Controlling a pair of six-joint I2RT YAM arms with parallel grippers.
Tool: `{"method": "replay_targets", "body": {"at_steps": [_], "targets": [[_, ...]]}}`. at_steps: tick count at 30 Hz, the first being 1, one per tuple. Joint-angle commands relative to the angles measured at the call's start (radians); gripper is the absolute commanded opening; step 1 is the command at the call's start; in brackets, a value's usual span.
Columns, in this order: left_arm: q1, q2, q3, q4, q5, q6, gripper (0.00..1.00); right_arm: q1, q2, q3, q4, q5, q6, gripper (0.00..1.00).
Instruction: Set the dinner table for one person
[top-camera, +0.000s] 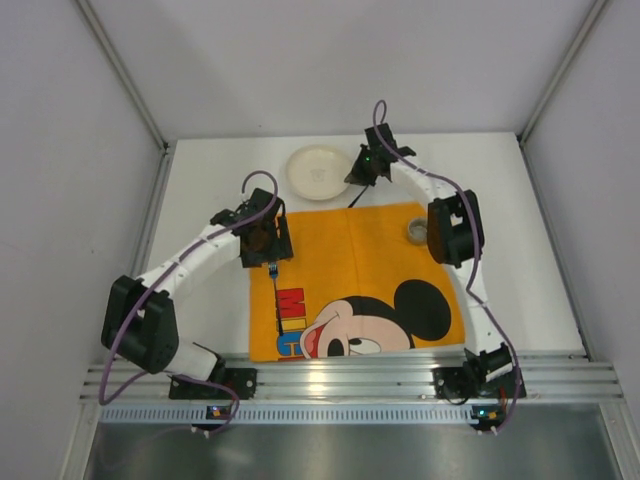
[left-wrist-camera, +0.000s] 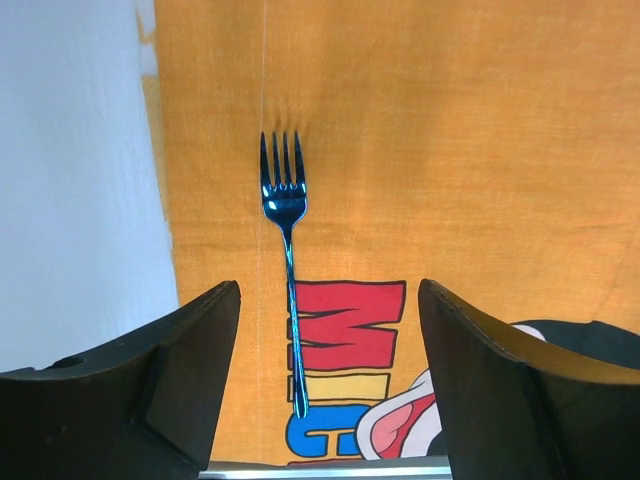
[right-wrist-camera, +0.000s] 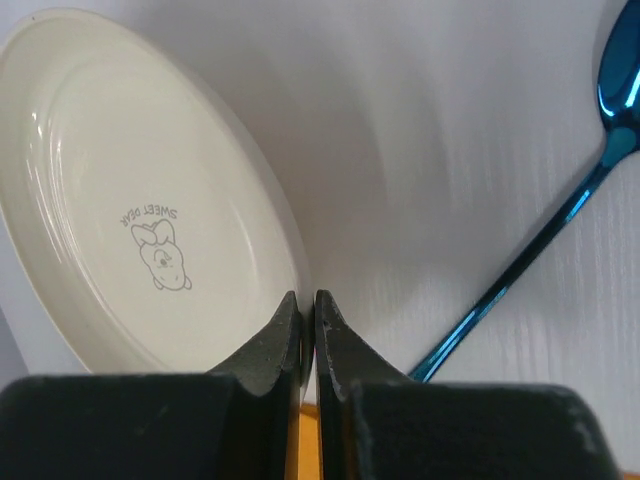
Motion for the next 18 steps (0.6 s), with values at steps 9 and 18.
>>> {"method": "replay_targets", "body": {"at_steps": [9,18], "targets": [[0.015,0.039,0.177,-0.057,-0.083,0.08,0.79,-0.035,-0.707,-0.699,0.067,-0.059,-0.098,0.0],[0.045,0.099,0.293,-0.063,-0.102,0.12,0.81,0.007,-0.984,-1.237,0.1,-0.073,-0.15,0.0]]}}
